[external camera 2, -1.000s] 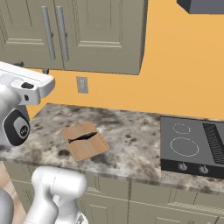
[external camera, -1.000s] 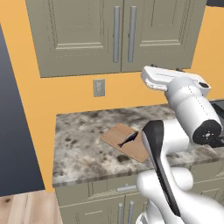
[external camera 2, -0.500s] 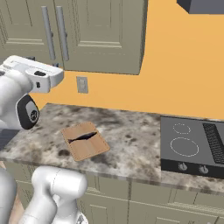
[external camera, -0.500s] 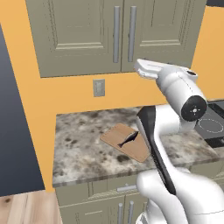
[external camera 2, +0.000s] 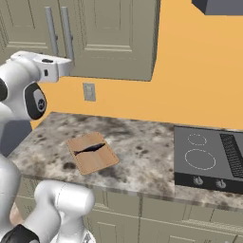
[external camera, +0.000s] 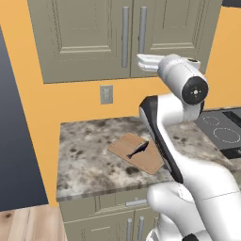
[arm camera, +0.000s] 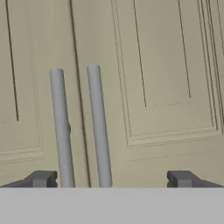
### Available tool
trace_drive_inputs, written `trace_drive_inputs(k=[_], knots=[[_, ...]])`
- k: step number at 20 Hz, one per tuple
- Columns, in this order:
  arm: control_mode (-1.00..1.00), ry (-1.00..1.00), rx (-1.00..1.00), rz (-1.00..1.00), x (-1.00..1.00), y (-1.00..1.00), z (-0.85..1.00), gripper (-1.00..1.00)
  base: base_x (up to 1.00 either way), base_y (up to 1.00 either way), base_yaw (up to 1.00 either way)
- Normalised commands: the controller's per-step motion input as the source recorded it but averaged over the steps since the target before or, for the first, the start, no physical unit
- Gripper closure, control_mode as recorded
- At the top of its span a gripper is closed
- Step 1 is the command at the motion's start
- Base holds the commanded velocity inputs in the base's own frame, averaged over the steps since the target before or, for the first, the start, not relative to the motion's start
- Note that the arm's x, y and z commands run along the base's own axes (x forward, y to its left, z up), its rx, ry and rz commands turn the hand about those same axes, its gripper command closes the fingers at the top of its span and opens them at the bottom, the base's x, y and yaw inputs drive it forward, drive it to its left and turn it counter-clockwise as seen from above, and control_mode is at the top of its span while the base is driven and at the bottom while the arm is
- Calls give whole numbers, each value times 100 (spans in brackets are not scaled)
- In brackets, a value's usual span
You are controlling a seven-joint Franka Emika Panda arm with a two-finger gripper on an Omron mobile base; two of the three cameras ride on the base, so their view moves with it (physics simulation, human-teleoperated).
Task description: Open the cabinet, retrieve the rolling pin, and place it next to the meat on the cutting board to prepare for tenderizing.
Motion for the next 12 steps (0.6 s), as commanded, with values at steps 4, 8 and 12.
trace_drive_inputs(k=[4, 8, 12], knots=[[-100, 14, -8, 0, 44, 12, 5, -100, 0, 0, 0], [-100, 14, 0, 0, 52, 0, 0, -100, 0, 0, 0], [-100, 13, 0, 0, 50, 0, 0, -100, 0, 0, 0]])
